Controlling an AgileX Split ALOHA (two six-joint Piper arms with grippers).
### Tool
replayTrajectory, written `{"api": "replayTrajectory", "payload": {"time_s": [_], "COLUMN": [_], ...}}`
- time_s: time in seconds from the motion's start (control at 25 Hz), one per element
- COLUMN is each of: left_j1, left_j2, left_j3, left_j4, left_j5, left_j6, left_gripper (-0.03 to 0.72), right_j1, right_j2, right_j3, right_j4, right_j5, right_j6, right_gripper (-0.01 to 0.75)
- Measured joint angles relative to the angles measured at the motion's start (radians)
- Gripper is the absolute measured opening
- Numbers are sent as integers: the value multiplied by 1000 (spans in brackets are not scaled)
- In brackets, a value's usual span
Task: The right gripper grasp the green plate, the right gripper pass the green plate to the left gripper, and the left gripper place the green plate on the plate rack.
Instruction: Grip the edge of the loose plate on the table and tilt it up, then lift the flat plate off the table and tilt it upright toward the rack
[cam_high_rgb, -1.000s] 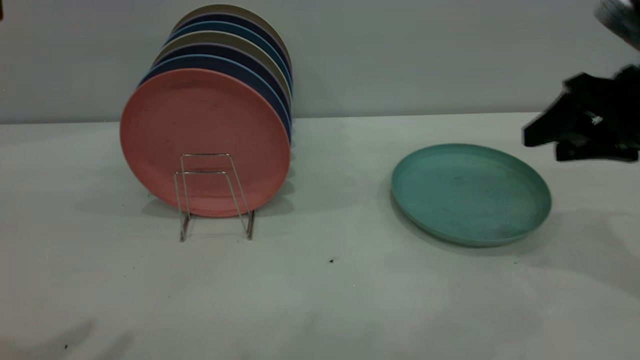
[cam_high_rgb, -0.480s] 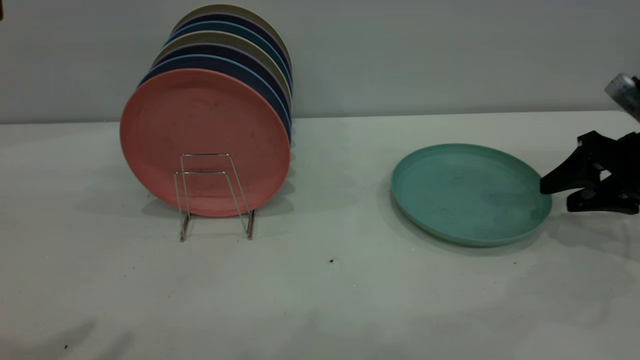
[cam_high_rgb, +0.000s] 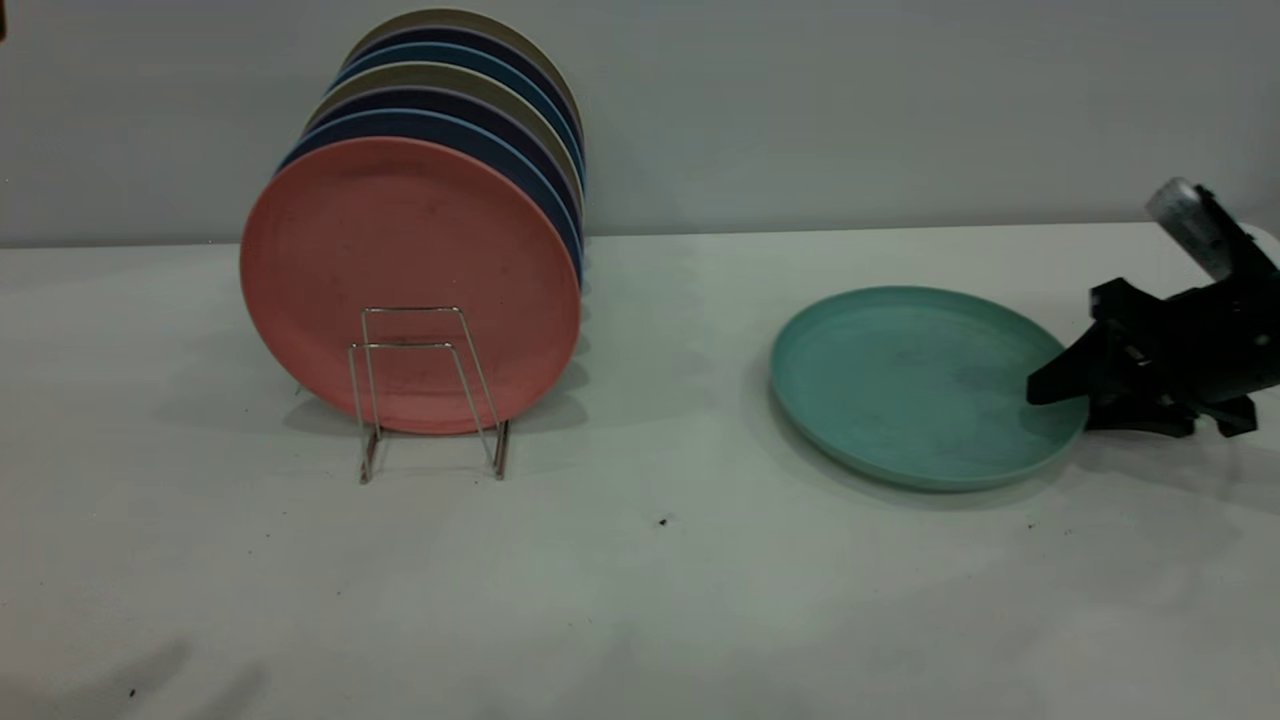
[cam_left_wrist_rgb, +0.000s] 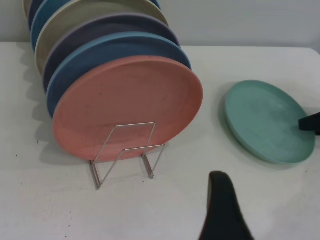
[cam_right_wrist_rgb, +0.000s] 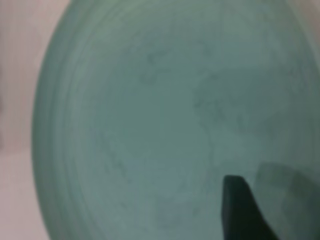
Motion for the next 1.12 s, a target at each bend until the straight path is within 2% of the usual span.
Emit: {"api": "replayTrajectory", "payload": {"time_s": [0.16,0.24,0.4,0.56,0.64,0.8,0.88,1.12], "left_j1": [0,0,0,0,0,0,0,0], "left_j2": [2,14,112,262,331,472,546,727], "left_j3": [0,0,0,0,0,-1,-3,-15], "left_j4": [-6,-22,-84,-248,-352,-549,-622,-660], "left_j5": [8,28,84,125,146,211,243,304], "left_j6": [3,8,48,208,305,491,557,605], "left_gripper": [503,498,490,489,489,487,487,487], "right_j1": [10,8,8,23,44,122,183,363], "right_j2": [2,0,-59,-172,-224,-291,-314,-336], "right_j3": [0,0,0,0,0,0,0,1], "right_j4": [1,-9,-195,-441,-508,-550,-544,-479], "right_j5": [-39,-54,-92,-63,-38,2,19,74], "right_j6": [11,29,51,90,127,148,154,157], "right_gripper": [65,24,15,13,13,13,13,13]}}
